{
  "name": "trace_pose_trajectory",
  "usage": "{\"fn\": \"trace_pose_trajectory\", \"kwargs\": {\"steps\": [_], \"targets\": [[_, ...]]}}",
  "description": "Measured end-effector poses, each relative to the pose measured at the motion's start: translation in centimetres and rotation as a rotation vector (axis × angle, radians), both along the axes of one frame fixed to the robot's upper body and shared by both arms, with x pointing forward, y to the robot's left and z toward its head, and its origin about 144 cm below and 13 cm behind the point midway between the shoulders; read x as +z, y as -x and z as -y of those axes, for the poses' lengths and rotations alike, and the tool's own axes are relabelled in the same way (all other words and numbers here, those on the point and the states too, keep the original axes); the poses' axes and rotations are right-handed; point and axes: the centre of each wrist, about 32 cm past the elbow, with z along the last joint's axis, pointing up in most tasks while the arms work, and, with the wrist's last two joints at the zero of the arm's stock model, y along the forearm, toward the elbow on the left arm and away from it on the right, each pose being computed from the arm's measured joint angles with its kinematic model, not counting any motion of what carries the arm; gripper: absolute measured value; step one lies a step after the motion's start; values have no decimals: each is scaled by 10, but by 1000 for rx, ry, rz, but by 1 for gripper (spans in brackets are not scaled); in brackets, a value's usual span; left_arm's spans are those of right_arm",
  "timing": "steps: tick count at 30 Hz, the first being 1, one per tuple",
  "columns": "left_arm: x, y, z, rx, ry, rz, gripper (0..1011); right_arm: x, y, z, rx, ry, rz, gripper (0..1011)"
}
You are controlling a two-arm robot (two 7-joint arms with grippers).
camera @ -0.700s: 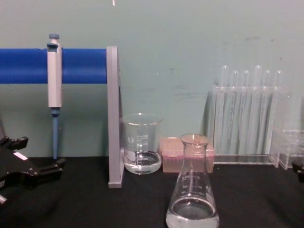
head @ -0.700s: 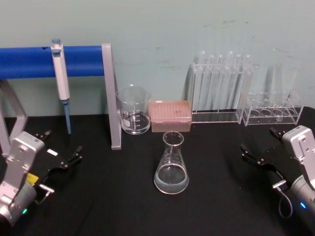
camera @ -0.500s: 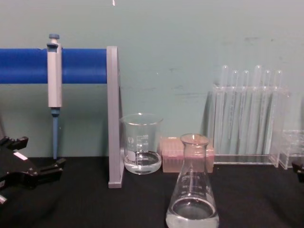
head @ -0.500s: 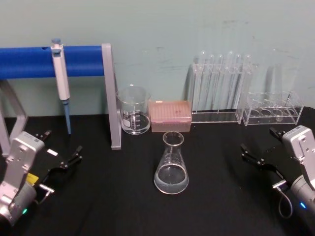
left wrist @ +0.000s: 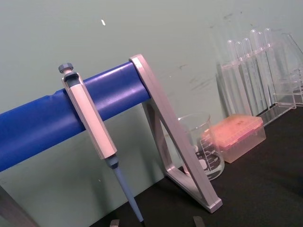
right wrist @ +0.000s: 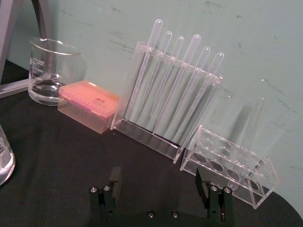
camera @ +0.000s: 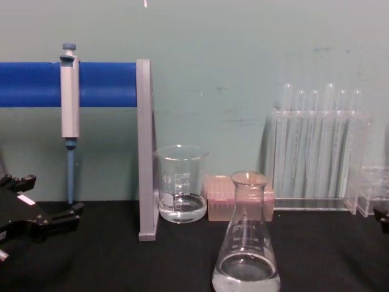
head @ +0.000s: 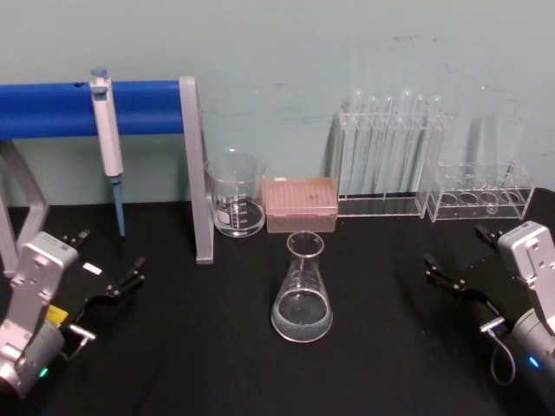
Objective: Grasp the erlenmeyer flask with one hand, shake it three times, then place it back.
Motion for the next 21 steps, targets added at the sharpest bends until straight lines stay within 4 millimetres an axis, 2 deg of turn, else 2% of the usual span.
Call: {"fn": "trace_pose_trajectory", "kwargs": {"steps": [10,21], "targets": [[0,0,0,0,0,0,1001,0,0,0,0,0,0,1000],[0,0,0,0,0,0,1001,13,5,13,64,-50,-34,1000]]}}
